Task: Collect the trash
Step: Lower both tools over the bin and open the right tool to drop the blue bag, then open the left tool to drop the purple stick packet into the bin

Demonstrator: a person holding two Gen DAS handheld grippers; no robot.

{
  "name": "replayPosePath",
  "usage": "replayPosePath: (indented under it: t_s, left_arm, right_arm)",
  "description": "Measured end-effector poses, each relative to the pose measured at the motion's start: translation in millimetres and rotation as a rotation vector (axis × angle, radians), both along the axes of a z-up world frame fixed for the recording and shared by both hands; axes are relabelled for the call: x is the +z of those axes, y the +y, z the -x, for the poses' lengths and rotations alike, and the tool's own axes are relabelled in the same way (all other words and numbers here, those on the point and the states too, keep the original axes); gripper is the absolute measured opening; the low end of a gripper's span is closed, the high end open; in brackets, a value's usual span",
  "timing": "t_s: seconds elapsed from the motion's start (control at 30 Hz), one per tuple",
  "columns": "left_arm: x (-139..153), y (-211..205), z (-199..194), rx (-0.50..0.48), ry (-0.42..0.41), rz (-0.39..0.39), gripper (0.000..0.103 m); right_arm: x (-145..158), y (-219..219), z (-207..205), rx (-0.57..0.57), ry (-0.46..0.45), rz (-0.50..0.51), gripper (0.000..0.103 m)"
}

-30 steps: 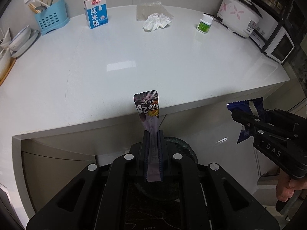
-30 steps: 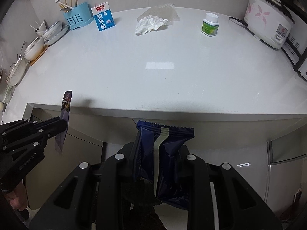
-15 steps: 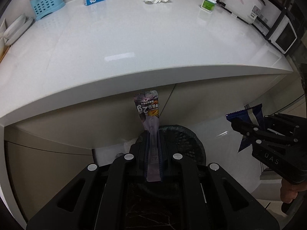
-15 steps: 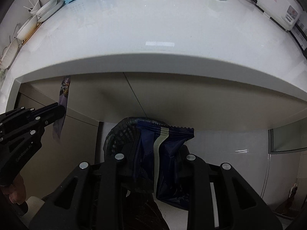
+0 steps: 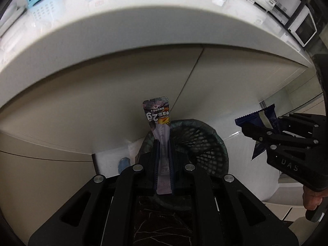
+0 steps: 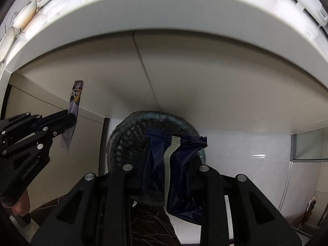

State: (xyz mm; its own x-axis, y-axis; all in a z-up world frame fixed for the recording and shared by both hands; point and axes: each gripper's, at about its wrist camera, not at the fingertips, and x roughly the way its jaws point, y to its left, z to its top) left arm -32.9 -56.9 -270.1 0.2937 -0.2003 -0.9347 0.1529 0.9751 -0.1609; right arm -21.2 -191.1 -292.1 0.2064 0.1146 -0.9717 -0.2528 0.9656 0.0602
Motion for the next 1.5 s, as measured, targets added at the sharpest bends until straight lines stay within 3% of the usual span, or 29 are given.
replayPosePath:
  t_s: [0.3,0.4,0.67,0.97,1.3,1.5]
  left_arm:
    - [-6.0,7.2,4.8,0.015,0.026,-0.005,0.008]
    - [-8.6,9.6,2.7,0.020,0.037,-0.012,0.008]
    - [-12.4,5.0,5.8,0.023,0.051,-0.020,0.008]
    - [-21.1,-8.4,3.9,-0.004,0.059,-0.019,0.008]
    - [-45.0,-41.9,-3.3,-0.087,0.081,-0.017,0.009]
    - [-70.0,-54.0,-3.1,-0.115,0.109,-0.010,0.009]
  right_arm:
    - [-38.0,18.3,4.9,0.044,0.074,-0.026,0.027]
    - [-43.9,18.4,5.4,0.042,0.094,-0.049,0.035]
    - [-51.7,18.3,10.7,0.027,0.085,-0.019,0.072]
    - [-46.6,-7.9,9.6,-0.043,0.032,0.007,0.089]
    - [-20.5,-70.6,7.5,-0.195,-0.050,0.023,0.095]
    - [-15.0,-96.9,8.8,-0.247,-0.043,0.058,0.095]
